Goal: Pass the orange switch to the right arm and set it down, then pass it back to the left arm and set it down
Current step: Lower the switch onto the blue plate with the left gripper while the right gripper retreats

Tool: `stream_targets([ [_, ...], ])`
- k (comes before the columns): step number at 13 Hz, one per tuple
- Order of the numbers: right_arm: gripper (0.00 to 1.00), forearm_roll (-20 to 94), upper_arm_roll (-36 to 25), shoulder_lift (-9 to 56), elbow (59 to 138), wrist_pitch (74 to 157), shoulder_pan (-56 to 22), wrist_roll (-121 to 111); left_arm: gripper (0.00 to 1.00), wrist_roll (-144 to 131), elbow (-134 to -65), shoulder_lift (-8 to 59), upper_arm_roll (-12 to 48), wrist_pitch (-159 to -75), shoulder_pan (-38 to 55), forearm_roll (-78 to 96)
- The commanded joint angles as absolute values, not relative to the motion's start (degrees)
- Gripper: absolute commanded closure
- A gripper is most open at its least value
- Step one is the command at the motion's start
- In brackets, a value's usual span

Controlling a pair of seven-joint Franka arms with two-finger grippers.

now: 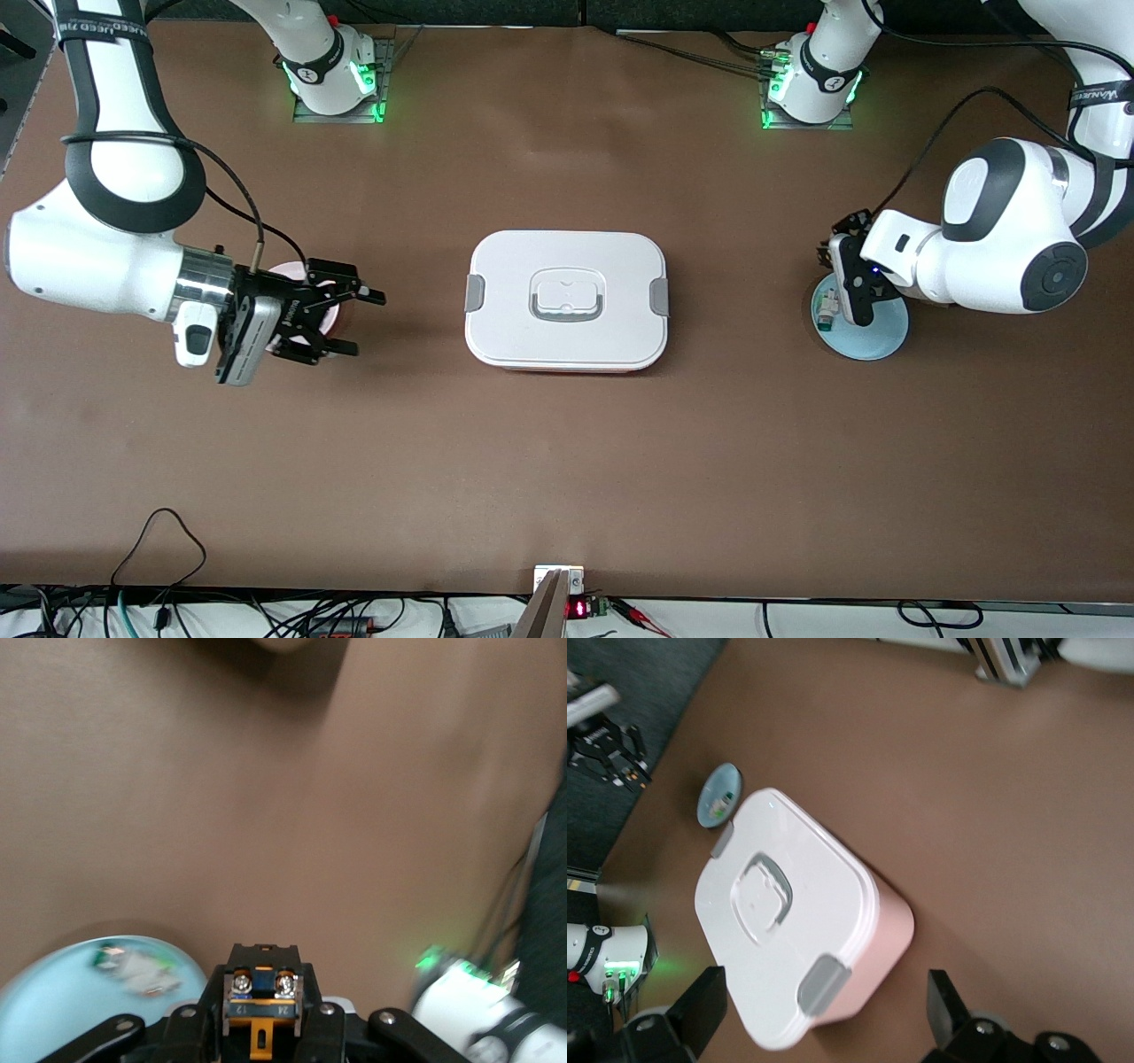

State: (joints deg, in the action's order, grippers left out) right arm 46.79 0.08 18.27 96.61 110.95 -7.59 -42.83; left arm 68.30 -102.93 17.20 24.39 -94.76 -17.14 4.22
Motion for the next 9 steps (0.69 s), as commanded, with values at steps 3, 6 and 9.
stream_targets([
  [3,0.00,31.07,-1.85,16.53,95.36,101.88,-7.65,-16.50,1.00,83.12,-106.16,19.33,24.26,-105.87,-18.98,-5.51],
  [6,0.00,17.72,-1.50,16.44,92.20,93.63,-8.17,0.13,1.00,85.60,-111.25,18.90,24.26,-114.40,-20.65,-10.88],
  [9,0.00,2.94,-0.01,16.08,85.28,82.22,-8.96,2.29,1.00,85.78,-119.59,17.50,24.17,-125.38,-23.81,-11.69],
])
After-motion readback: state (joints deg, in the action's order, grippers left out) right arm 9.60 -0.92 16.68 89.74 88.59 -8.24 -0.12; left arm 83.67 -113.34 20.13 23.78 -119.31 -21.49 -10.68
